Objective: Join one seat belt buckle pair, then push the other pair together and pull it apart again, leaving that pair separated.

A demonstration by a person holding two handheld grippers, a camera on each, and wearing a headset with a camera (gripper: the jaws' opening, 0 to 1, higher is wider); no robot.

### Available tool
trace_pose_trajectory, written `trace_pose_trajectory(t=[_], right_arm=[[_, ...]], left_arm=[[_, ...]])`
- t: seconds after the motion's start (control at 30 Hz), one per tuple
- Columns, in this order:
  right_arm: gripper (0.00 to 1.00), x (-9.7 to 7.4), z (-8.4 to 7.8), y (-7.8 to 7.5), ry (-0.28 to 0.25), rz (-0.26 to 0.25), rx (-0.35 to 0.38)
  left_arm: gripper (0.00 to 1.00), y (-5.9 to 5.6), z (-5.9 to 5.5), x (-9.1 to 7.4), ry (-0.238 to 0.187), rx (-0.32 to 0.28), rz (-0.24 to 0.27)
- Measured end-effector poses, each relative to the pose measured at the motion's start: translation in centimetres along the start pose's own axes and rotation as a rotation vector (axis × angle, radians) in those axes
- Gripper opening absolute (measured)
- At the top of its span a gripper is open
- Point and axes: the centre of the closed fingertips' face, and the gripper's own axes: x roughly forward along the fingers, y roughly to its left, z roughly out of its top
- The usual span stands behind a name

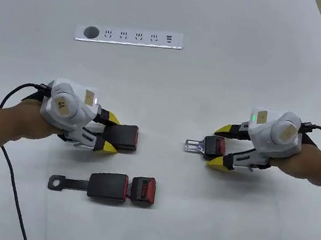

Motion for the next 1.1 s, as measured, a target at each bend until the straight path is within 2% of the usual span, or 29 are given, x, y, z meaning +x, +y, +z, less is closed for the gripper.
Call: trace_pose_trajectory(t=[0.07, 0.13, 0.17, 0.3, 0.4, 0.63, 0.83, 1.1], right_arm=[[0.38, 0.25, 0.16, 0.33, -0.016, 0.012, 0.018], [0.36, 0.37, 0.3, 0.23, -0.013, 0.011, -0.012], [0.36, 0.37, 0.3, 0.28, -0.01, 0.013, 0.004], [0.35, 0.38, 0.4, 0.54, -0.006, 0.016, -0.003], [0.35, 0.29, 0.6, 0.6, 0.016, 0.021, -0.017], [0.34, 0.66, 0.32, 0.44, 0.087, 0.037, -0.053], [0.34, 0.56, 0.13, 0.26, 0.111, 0.034, -0.05], [0.34, 0.69, 0.25, 0.4, 0.118, 0.027, -0.037]], left_arm=[[0.34, -0.02, 0.02, 0.09, -0.003, 0.005, 0.0], [0.34, 0.13, -0.04, 0.28, -0.002, 0.009, -0.001], [0.34, 0.09, -0.05, 0.13, -0.002, 0.013, -0.002], [0.34, 0.27, -0.1, 0.15, 0.002, 0.015, -0.01], [0.34, 0.21, 0.05, 0.32, -0.001, 0.02, -0.017], [0.34, 0.28, 0.04, 0.01, 0.03, 0.032, -0.025], [0.33, 0.36, -0.04, -0.14, 0.04, 0.023, -0.022], [0.33, 0.38, -0.12, -0.31, 0.051, 0.015, -0.018]])
